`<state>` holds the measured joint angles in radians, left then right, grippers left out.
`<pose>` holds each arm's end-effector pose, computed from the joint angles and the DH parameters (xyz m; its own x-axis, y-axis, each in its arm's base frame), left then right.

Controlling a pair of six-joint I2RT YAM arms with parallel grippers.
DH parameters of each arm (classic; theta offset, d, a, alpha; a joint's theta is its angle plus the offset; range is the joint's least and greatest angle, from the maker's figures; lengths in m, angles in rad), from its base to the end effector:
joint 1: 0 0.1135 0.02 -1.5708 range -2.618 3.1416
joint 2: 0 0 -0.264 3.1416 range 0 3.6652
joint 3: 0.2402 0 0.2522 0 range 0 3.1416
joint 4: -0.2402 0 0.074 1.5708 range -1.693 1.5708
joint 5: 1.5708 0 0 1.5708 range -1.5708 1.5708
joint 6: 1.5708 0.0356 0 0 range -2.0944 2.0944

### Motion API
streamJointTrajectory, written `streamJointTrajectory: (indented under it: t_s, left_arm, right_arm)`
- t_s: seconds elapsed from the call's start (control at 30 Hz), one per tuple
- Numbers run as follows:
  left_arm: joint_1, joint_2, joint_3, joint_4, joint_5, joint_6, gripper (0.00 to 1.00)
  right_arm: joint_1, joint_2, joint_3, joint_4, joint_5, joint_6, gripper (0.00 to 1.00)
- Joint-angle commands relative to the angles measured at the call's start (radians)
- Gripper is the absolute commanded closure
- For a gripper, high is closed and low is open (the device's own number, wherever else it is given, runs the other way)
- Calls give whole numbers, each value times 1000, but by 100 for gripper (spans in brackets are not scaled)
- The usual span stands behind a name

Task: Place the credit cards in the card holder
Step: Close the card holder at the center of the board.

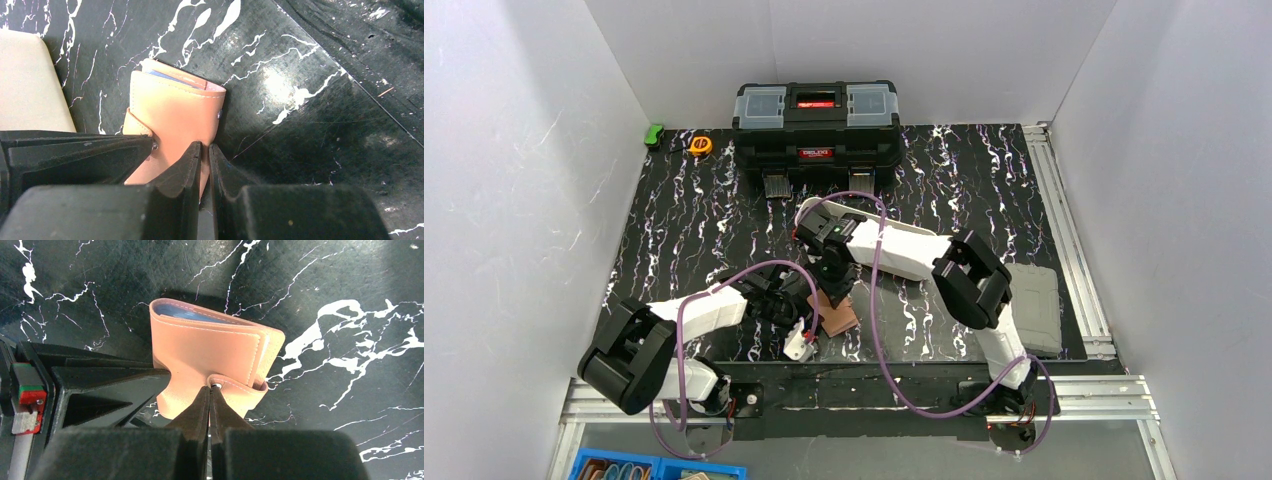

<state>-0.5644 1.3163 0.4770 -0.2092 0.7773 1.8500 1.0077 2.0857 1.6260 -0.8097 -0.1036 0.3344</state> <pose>0.1652 -0.1342 0.1407 0.8525 0.2713 -0.4468 0.5173 -0.5600 0.6471 0.2257 0.3644 0.1839 -0.7629 -0.5970 -0.2480 -0.6427 0.7420 0.1907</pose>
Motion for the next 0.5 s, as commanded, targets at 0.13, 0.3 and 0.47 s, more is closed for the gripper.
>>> streamJointTrajectory:
  t_s: [0.13,0.3,0.47]
  left_arm:
    - [-12,-4,-31,-61,60,-18,99]
    - [-14,-6,-31,-60,59,-17,100]
    - [-14,-10,-32,-62,55,-20,100]
  right_arm:
    - [48,119,49,-25,15,-1,99]
    - [63,142,70,-57,45,-8,99]
    - [85,161,69,-57,55,4,95]
